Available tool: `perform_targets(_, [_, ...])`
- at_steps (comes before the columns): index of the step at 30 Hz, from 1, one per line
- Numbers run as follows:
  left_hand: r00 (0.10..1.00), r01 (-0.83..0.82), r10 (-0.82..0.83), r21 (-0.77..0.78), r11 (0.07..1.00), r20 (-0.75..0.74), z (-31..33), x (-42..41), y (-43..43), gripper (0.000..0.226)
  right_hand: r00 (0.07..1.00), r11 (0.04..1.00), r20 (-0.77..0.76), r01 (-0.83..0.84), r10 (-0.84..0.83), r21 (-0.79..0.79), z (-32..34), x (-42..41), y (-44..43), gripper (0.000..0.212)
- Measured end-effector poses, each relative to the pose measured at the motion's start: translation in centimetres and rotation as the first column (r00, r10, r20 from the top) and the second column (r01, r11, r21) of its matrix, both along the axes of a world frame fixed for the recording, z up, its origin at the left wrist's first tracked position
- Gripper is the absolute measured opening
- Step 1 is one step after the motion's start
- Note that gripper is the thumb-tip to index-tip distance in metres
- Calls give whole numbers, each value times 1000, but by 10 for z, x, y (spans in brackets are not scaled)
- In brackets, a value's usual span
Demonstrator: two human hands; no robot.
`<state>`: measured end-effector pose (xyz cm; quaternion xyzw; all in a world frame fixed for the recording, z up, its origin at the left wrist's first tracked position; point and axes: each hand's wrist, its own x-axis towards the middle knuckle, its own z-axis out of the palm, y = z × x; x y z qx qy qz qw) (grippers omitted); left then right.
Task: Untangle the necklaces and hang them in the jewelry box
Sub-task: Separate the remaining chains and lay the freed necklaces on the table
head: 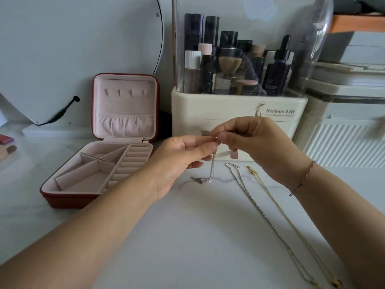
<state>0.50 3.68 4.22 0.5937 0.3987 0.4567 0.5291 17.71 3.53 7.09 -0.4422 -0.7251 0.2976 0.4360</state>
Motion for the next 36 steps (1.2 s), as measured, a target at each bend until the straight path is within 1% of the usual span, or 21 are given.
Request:
perform_targets(6, [999, -49, 49, 20, 999, -5, 0, 0, 0, 25, 999, 999, 23, -32, 33, -28, 0, -4, -2, 11])
perform_targets(9, [995, -98, 98, 12, 995, -21, 0, -1, 2, 9, 993, 999, 115, 32, -32, 4, -1, -1, -1, 8])
perform_targets(12, [987, -135, 138, 30, 990, -80, -2, 0, 4, 10, 977, 997, 202, 61, -71, 54, -2, 0, 0, 4])
perform_targets(15, [978, -151, 157, 56, 987, -135, -4, 1, 5, 9, 970, 995, 229, 60, -78, 84, -3, -2, -1, 3])
perform_targets(19, [973, -163, 171, 58, 985, -157, -4, 1, 6, 7, 983, 996, 170, 63, -73, 63, -4, -2, 0, 3])
perform_targets(23, [972, -153, 161, 59, 987, -169, -5, 0, 6, 7, 998, 999, 48, 41, -39, -32, -5, -6, -1, 2])
perform_targets(26, [977, -138, 147, 70, 988, -152, -3, -3, 5, 4, 998, 997, -30, 50, -52, -58, -4, -5, -1, 4])
perform_targets(29, [978, -124, 134, 77, 989, -157, -3, -3, 5, 2, 997, 997, -50, 51, -54, -62, -3, -4, -1, 7])
perform_targets(36, [985, -110, 121, 89, 990, -125, -3, 0, 4, 4, 997, 997, -69, -31, 26, -65, -2, -7, -2, 11])
